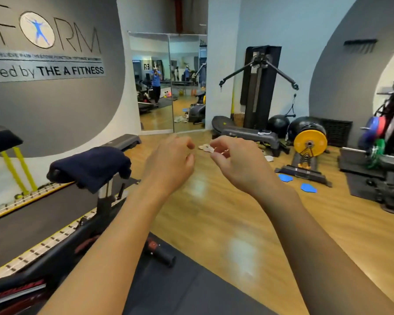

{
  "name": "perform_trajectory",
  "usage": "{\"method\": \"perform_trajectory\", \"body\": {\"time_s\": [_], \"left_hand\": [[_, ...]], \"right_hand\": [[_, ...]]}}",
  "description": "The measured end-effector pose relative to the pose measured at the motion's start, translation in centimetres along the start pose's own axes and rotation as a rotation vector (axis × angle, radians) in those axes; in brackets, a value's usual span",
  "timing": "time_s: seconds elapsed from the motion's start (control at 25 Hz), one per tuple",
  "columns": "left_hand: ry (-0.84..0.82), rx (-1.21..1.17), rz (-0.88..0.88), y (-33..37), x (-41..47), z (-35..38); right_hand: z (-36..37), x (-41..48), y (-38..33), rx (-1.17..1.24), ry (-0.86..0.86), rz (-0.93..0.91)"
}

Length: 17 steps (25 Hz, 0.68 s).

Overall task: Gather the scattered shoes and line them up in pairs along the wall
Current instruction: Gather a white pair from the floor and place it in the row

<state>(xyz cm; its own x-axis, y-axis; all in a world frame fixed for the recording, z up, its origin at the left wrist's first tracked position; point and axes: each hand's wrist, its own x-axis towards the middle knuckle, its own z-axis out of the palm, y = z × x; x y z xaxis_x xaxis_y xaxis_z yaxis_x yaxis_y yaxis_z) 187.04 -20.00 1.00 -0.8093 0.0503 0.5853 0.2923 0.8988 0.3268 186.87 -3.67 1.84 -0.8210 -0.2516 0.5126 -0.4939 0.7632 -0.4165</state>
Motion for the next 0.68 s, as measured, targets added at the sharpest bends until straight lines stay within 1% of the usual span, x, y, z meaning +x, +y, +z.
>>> {"method": "perform_trajectory", "body": {"time_s": [0.2, 0.32, 0.4, 0.6, 0.68], "left_hand": [[-0.023, -0.087, 0.096, -0.5, 12.7, 8.4], [-0.061, -0.099, 0.16, -0.2, 20.0, 15.4], [-0.061, -0.121, 0.161, -0.2, 25.0, 20.2], [-0.097, -0.205, 0.14, -0.2, 36.2, 29.5], [-0.092, -0.204, 0.122, -1.0, 41.2, 32.9]], "right_hand": [[1.1, 9.2, 8.5, -0.094, 0.063, 0.106], [2.0, 14.7, 16.0, -0.132, 0.093, 0.183], [2.9, 18.6, 21.4, -0.136, 0.102, 0.2], [3.7, 28.3, 34.3, -0.1, 0.09, 0.296], [3.9, 32.7, 39.0, 0.009, 0.107, 0.338]]}}
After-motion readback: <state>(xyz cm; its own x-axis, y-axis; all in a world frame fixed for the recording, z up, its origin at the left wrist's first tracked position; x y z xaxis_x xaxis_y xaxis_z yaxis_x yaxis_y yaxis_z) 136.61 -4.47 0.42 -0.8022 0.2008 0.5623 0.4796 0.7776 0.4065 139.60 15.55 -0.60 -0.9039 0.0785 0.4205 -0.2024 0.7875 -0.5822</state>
